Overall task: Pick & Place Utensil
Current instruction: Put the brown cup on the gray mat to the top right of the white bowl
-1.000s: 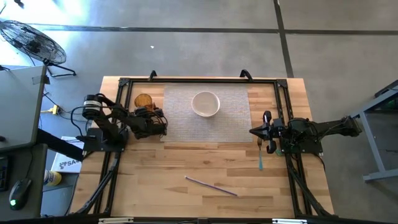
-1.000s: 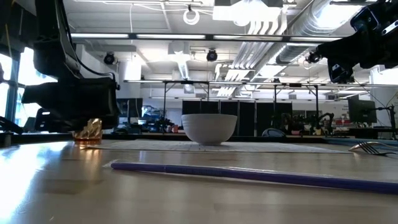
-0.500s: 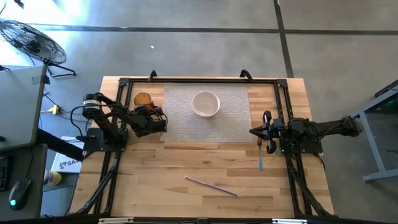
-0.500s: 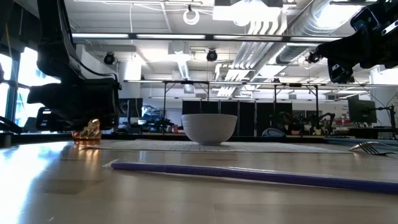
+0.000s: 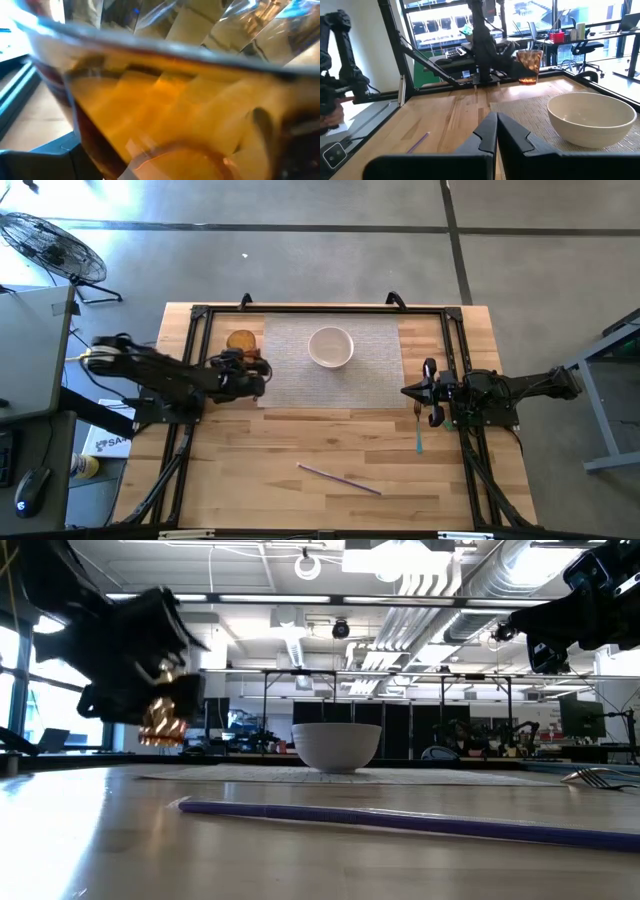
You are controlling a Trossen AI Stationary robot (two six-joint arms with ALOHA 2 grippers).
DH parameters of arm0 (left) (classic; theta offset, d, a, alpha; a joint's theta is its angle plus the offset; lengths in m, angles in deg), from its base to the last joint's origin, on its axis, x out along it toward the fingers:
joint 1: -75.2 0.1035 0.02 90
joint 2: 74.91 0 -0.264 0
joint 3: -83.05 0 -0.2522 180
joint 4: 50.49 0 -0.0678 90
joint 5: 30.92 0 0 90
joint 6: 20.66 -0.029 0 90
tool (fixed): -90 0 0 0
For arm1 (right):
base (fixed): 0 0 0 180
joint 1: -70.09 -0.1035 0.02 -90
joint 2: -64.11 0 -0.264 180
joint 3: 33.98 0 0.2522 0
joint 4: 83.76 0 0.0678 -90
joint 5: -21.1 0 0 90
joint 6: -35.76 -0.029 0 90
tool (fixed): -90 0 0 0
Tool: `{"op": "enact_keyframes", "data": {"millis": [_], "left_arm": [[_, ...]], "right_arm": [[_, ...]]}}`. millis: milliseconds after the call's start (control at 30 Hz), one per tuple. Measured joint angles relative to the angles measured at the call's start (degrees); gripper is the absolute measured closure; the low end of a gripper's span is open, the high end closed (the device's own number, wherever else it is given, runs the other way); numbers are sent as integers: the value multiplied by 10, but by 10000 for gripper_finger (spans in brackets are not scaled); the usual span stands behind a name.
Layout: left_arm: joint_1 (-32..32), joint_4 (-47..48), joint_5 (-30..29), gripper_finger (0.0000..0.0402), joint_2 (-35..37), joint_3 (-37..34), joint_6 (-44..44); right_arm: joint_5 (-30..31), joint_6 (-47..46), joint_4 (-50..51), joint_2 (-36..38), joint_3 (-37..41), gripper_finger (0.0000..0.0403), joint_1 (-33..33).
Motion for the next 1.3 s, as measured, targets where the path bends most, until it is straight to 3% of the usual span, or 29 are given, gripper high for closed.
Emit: {"op": "enact_keyframes", "data": {"millis": [167, 267, 400, 633, 767, 967, 1133, 1300], "left_arm": [[-38, -48, 42, 50, 96, 0, -125], [-61, -116, 101, 49, 128, 0, -238], [-95, -214, 198, 47, 134, 0, -366], [-151, -328, 333, 45, 134, 0, -496], [-173, -361, 401, 45, 134, 0, -531], [-202, -354, 451, 45, 134, 0, -553], [-203, -358, 462, 45, 134, 0, -557], [-203, -359, 462, 45, 130, 0, -550]], "right_arm": [[0, 0, 0, 0, 0, 398, 0], [0, 0, 0, 0, 0, 398, 0], [0, 0, 0, 0, 0, 398, 0], [0, 0, 0, 0, 0, 398, 0], [4, 0, 0, 0, 0, 398, 0], [5, -6, -25, 0, 0, 398, 0], [1, -92, -70, 0, 0, 398, 0], [32, -54, -155, 0, 0, 398, 0]]}}
